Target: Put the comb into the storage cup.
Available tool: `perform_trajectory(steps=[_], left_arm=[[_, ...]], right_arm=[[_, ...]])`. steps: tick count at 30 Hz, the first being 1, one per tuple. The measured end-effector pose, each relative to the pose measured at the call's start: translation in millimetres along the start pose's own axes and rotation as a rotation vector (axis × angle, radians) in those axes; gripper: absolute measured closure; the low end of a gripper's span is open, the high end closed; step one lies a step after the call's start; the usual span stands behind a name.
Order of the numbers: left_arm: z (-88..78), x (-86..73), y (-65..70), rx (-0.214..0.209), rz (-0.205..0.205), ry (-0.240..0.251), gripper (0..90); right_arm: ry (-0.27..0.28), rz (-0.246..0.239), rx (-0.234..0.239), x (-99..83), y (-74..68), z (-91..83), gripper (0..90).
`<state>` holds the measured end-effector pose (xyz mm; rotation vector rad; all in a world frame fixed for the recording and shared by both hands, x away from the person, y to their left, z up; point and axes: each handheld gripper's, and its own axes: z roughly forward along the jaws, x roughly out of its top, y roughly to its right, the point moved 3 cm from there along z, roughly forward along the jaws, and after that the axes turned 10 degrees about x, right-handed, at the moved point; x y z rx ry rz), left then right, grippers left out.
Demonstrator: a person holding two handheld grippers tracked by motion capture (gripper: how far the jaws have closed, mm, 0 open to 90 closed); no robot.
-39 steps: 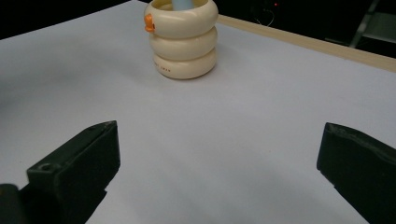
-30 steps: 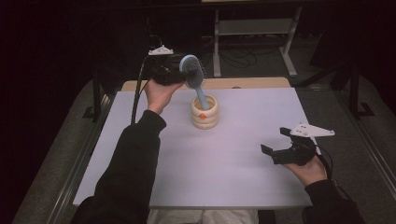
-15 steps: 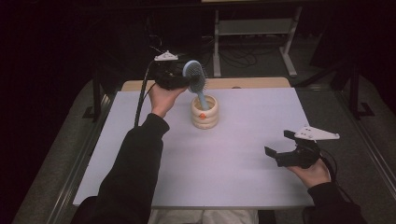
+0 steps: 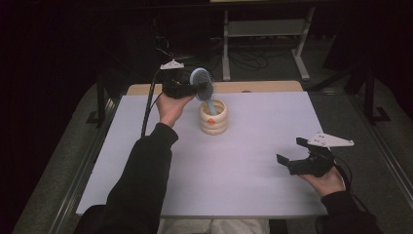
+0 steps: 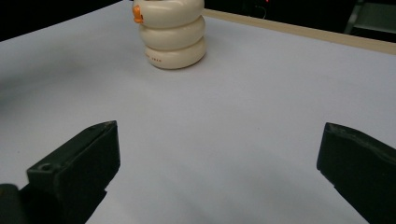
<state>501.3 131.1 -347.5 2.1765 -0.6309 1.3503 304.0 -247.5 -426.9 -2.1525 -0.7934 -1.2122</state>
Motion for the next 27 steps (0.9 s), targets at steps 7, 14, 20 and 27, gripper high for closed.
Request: perform_trajectory(steps=[7, 14, 20, 27], left_arm=[[1.1, -4.6, -6.5, 0.013, -0.033, 0.001, 55.1], [5.6, -11.0, -9.9, 0.013, -0.05, -0.006, 54.9], [8.8, -13.8, -11.4, 0.032, -0.057, -0.013, 54.5], [9.8, -18.8, -11.9, 0.022, -0.059, 0.015, 51.2]], right_arm=[[-0.004, -0.005, 0.004, -0.1, -1.0, 0.6, 0.0], [-0.005, -0.003, 0.006, -0.2, -1.2, 1.3, 0.0], [-0.012, 0.005, 0.021, -0.8, -1.3, 2.6, 0.0], [-0.011, 0.009, 0.023, -1.2, -0.9, 2.6, 0.0]])
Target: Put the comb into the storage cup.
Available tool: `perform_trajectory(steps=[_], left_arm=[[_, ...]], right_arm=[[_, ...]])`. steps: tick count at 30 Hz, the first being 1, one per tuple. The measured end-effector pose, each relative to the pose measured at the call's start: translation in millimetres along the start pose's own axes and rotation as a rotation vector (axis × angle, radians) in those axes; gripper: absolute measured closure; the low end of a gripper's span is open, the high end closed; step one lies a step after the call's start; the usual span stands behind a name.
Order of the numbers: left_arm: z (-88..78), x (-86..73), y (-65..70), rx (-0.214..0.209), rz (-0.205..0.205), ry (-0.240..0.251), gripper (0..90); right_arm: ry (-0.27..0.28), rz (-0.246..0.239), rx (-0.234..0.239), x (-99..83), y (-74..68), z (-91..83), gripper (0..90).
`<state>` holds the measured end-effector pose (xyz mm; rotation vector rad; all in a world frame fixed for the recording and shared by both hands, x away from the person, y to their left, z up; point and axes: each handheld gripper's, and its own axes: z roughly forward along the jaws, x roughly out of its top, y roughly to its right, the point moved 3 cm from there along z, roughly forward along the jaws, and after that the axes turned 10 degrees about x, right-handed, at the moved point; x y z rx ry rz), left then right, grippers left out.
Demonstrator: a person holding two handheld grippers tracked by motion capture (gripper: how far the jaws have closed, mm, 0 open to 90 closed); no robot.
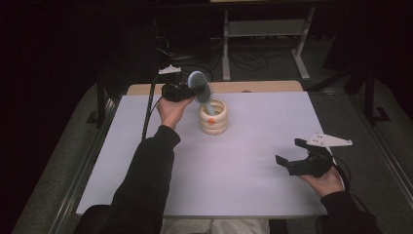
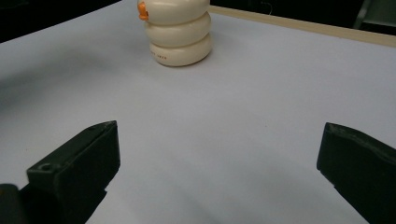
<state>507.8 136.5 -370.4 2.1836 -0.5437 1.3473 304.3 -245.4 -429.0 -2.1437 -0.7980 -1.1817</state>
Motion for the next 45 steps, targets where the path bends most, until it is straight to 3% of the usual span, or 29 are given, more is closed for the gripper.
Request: perform_trajectory(steps=[6, 11, 16, 28, 32, 37, 41, 45], left_arm=[[-2.8, -1.4, -1.9, -0.012, -0.001, 0.006, 46.7], [-9.3, 1.2, -2.1, 0.047, 0.001, 0.037, 35.9], [-16.4, 1.8, -6.6, 0.074, -0.001, 0.037, 31.5], [-31.2, 0.3, -18.2, 0.051, -0.022, 0.019, 13.2], [-36.6, 0.3, -19.5, 0.016, -0.031, 0.003, 0.0], [-47.5, -0.8, -23.3, -0.022, -0.029, 0.017, 0.0], [-57.8, -3.6, -27.7, -0.009, -0.013, 0.023, 0.0], [-69.2, -6.4, -30.9, 0.015, 0.032, 0.052, 0.0]], right_arm=[[-0.001, 0.002, 0.001, -0.2, 0.5, -0.2, 0.0], [-0.006, 0.002, 0.003, -0.7, 0.3, 1.0, 0.0], [-0.033, -0.013, -0.001, -1.6, -0.2, 3.2, 0.0], [-0.029, -0.012, -0.004, -1.7, 0.3, 2.7, 0.0], [-0.027, -0.012, -0.002, -1.6, 0.5, 2.5, 0.0], [-0.025, -0.013, -0.002, -1.3, -0.1, 2.3, 0.0], [-0.023, -0.011, 0.0, -1.2, -0.2, 2.1, 0.0], [-0.025, -0.015, -0.001, -1.1, -0.7, 2.3, 0.0]])
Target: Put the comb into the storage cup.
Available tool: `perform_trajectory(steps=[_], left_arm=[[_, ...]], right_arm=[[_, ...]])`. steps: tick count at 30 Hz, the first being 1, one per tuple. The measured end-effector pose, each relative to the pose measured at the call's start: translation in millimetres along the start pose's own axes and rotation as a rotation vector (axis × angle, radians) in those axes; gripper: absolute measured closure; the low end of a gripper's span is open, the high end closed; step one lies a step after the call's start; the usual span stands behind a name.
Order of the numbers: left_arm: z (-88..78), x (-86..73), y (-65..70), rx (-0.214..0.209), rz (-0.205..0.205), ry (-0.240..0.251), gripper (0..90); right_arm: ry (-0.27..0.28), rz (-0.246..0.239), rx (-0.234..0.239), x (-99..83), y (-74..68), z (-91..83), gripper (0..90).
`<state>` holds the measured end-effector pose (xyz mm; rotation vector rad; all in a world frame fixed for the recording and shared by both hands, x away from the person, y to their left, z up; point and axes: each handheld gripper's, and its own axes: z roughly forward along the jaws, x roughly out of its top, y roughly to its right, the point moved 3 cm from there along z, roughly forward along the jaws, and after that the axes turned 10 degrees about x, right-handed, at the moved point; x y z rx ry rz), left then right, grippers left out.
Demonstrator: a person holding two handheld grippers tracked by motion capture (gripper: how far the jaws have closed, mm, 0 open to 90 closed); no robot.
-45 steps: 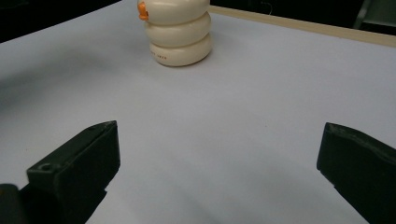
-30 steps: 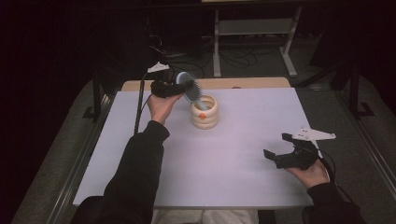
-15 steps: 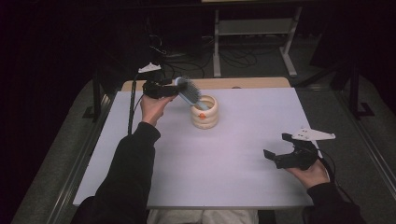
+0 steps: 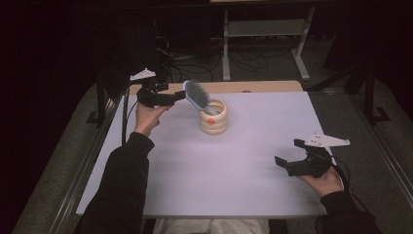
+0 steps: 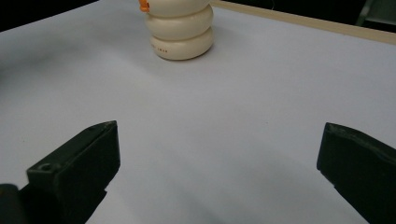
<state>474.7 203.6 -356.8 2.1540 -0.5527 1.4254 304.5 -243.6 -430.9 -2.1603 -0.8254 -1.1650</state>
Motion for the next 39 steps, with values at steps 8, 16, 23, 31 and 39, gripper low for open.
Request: perform_trajectory(steps=[8, 16, 23, 31, 39], left_arm=[[-19.5, -6.5, -10.3, 0.009, 0.003, 0.011, 0.0], [-34.7, -16.0, -19.6, 0.016, 0.016, 0.01, 0.0], [-45.4, -20.0, -22.6, 0.012, 0.026, 0.009, 0.0], [-53.4, -21.4, -21.3, 0.004, 0.035, 0.007, 0.0], [-65.2, -23.0, -22.6, 0.0, 0.042, 0.015, 0.0]], right_arm=[[-0.005, -0.003, -0.001, -0.3, 0.2, 0.4, 0.0], [-0.002, 0.002, -0.004, 0.0, 0.5, 0.1, 0.0], [-0.003, 0.002, -0.004, -0.3, 0.5, 0.0, 0.0], [0.0, 0.001, -0.005, -0.3, 1.0, -1.3, 0.0], [-0.003, 0.001, -0.002, -0.8, 1.1, -0.8, 0.0]])
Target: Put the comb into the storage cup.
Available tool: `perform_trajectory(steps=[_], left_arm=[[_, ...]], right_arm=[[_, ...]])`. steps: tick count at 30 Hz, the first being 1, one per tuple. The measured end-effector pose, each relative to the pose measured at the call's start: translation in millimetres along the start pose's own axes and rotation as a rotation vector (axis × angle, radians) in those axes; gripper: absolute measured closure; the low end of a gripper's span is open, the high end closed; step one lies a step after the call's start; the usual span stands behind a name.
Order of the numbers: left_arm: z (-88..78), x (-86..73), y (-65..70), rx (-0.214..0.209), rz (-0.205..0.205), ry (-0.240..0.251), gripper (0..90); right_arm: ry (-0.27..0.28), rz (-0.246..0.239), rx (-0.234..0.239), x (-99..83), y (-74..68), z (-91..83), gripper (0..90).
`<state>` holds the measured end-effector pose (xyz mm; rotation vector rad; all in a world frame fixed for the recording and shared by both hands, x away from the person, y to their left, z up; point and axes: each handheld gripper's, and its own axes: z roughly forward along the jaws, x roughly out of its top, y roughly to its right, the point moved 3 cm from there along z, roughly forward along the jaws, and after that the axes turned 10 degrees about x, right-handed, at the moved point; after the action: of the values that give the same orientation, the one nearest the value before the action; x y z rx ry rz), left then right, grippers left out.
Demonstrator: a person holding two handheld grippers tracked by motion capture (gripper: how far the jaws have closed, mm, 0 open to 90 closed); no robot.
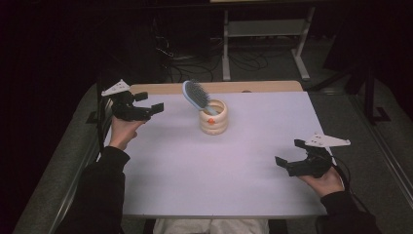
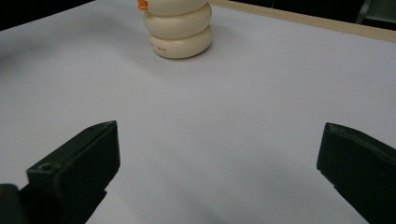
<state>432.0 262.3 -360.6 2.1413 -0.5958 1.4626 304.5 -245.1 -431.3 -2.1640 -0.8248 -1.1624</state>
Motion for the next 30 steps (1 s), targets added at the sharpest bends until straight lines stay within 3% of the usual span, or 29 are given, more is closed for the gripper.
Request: perform_trajectory(steps=[14, 19, 30], left_arm=[[-28.4, -16.7, -4.0, 0.017, 0.014, -0.018, 0.0], [-38.2, -22.4, -2.1, 0.0, 0.033, -0.004, 0.0], [-59.1, -42.6, -2.9, -0.002, 0.021, 0.019, 0.0]], right_arm=[[-0.004, 0.001, -0.001, -0.3, -0.3, 0.7, 0.0], [-0.014, -0.004, -0.003, -1.0, 0.0, 1.7, 0.0], [-0.017, -0.002, -0.005, -1.5, 0.1, 2.3, 0.0]])
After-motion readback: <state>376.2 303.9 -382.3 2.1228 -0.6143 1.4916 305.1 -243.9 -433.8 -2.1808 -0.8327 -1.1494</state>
